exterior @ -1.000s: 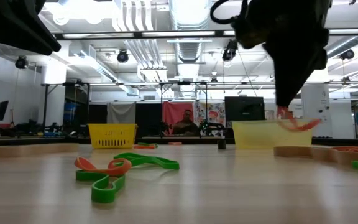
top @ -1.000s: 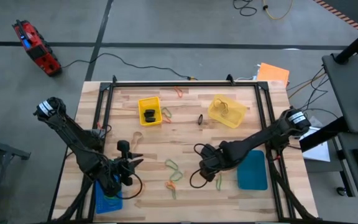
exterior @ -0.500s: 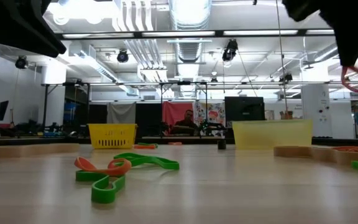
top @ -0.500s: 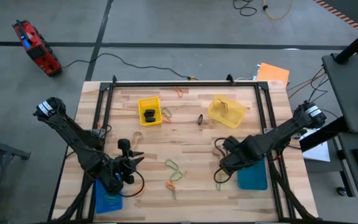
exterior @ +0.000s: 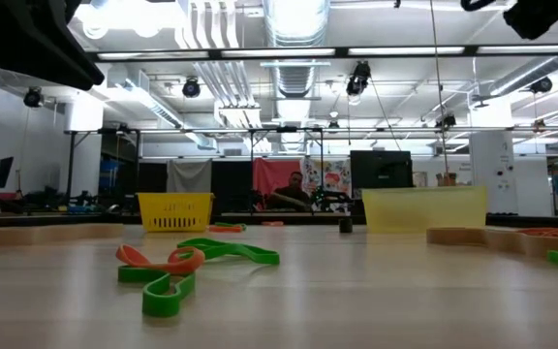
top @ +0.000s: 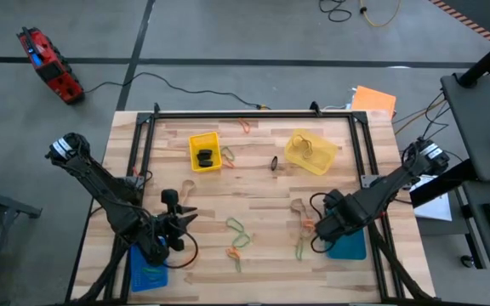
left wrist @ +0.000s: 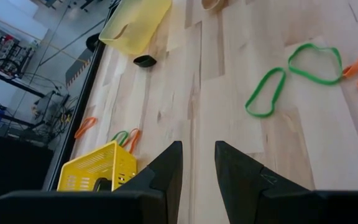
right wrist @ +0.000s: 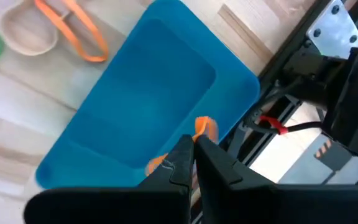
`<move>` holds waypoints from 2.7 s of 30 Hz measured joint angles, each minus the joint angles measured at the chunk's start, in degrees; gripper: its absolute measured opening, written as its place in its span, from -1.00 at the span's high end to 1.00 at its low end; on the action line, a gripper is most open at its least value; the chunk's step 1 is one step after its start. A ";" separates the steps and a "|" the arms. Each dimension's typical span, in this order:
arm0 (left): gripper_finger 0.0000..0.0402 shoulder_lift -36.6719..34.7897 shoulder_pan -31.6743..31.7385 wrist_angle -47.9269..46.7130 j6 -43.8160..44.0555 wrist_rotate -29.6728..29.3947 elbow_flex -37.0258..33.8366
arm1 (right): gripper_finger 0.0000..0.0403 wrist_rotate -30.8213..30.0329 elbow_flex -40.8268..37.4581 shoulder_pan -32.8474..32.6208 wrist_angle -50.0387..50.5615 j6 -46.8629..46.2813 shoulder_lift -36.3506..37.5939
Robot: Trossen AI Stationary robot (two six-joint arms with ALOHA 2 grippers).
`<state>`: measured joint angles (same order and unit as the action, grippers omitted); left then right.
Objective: Sort rubber bands into baskets
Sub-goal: Put the orange rubber band into the right blue bin, then put the brown rubber band into the right yellow bin
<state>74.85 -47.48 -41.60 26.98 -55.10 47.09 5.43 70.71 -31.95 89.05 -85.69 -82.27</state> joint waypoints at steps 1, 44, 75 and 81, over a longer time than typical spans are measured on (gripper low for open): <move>0.61 0.00 0.04 0.01 0.05 -0.01 0.00 | 0.96 -0.02 -0.50 -0.10 -0.27 0.00 -0.04; 0.61 -4.70 31.44 9.71 -28.68 11.32 4.81 | 0.69 -31.63 -19.58 20.29 -59.45 76.02 14.39; 0.61 0.26 44.22 7.73 -23.13 49.60 2.31 | 0.74 -29.41 -23.14 27.61 -75.84 69.89 12.54; 0.61 0.11 44.15 -4.29 -11.46 48.96 2.64 | 0.73 -29.41 -23.14 27.36 -74.08 67.41 12.60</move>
<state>74.96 -3.33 -45.90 15.52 -6.14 49.74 -23.99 47.57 -4.59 14.98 -18.28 -69.67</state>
